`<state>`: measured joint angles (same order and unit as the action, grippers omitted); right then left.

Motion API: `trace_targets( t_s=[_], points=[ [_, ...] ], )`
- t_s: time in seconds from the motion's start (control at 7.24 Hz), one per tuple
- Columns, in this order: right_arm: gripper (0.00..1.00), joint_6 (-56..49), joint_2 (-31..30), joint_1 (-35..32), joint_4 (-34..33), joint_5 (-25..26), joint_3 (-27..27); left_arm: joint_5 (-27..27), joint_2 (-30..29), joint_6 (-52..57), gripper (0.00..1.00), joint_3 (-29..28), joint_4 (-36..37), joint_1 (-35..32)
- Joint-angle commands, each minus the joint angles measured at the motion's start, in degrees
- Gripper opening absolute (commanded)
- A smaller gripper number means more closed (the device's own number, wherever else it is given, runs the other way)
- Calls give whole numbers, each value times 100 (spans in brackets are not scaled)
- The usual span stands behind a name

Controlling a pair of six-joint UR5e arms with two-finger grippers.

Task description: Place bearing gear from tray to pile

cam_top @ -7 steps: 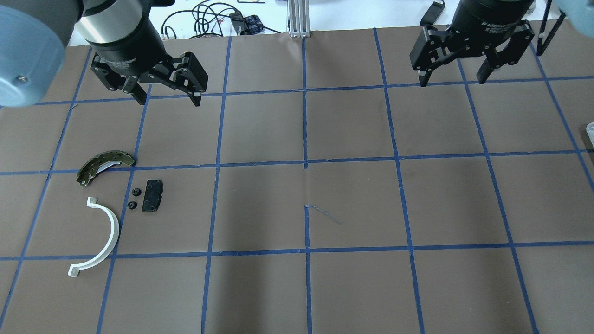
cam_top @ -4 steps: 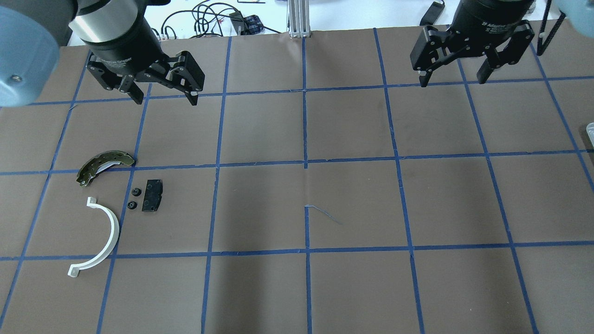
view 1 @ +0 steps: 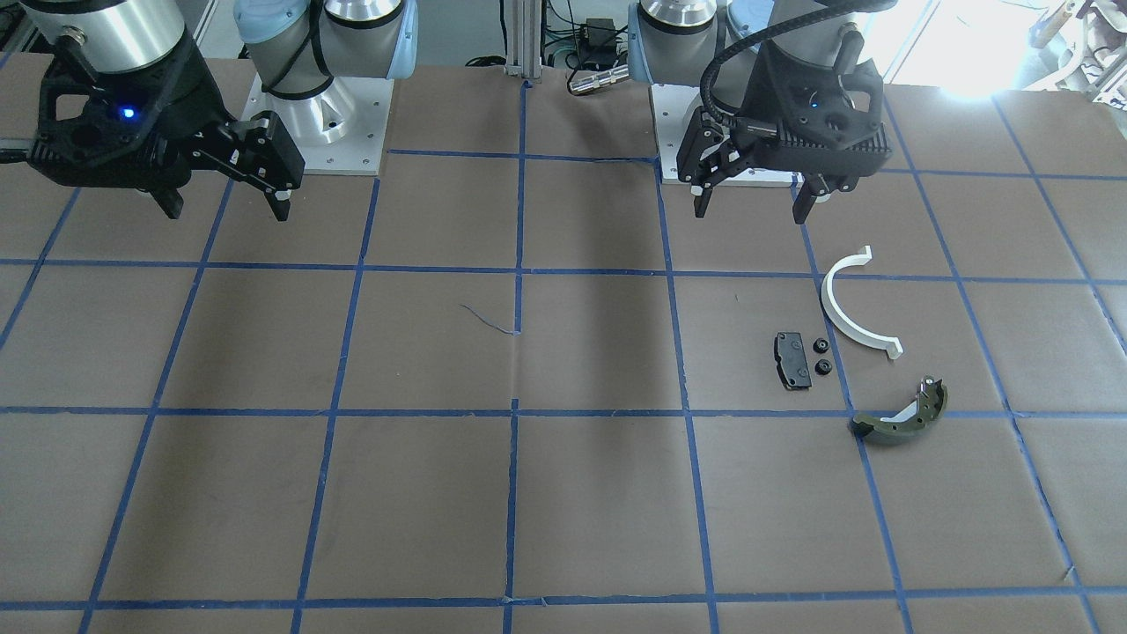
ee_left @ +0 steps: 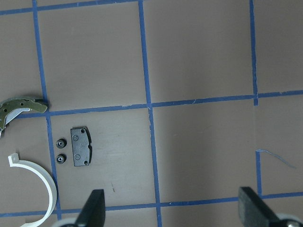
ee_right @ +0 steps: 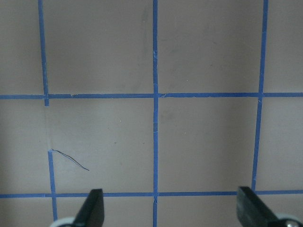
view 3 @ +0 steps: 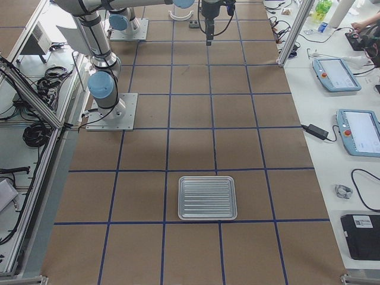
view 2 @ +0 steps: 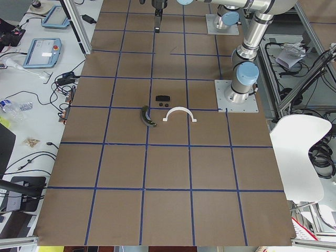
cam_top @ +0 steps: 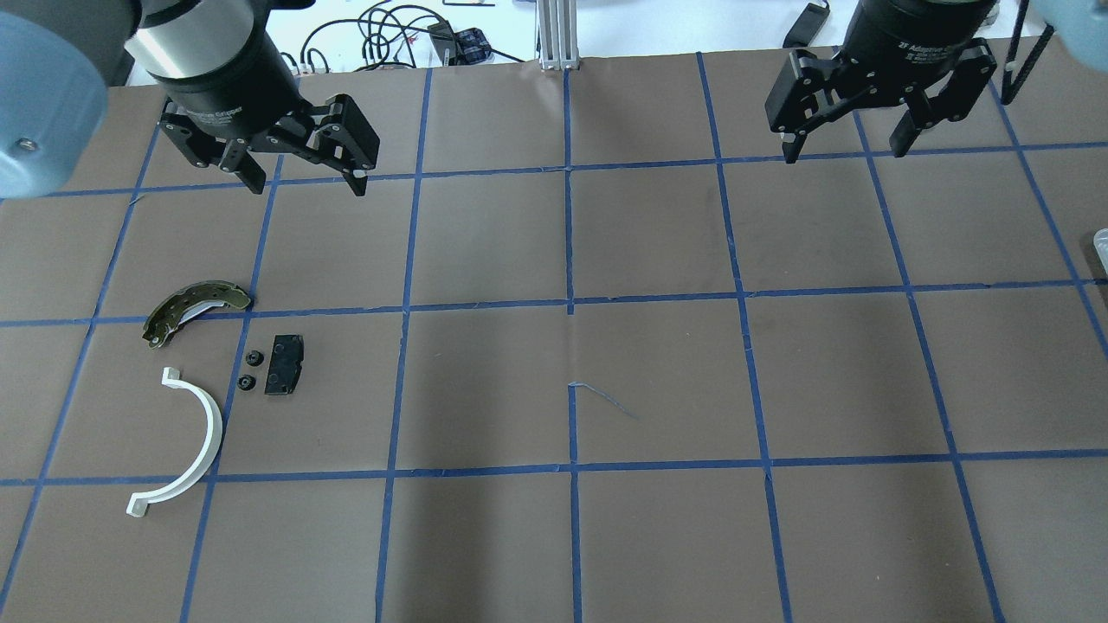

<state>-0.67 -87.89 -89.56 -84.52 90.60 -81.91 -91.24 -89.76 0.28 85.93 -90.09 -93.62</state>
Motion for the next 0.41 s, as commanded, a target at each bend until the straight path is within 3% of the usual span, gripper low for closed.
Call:
trace_targets(
  t_s=[0.0,0.28],
  points=[
    [100,31,-9,0,-3,-16,8,0,2,-2,100,-6,0,2],
    [100,49,-9,0,-12,-34,8,-17,2,7,100,2,61,2]
  ],
)
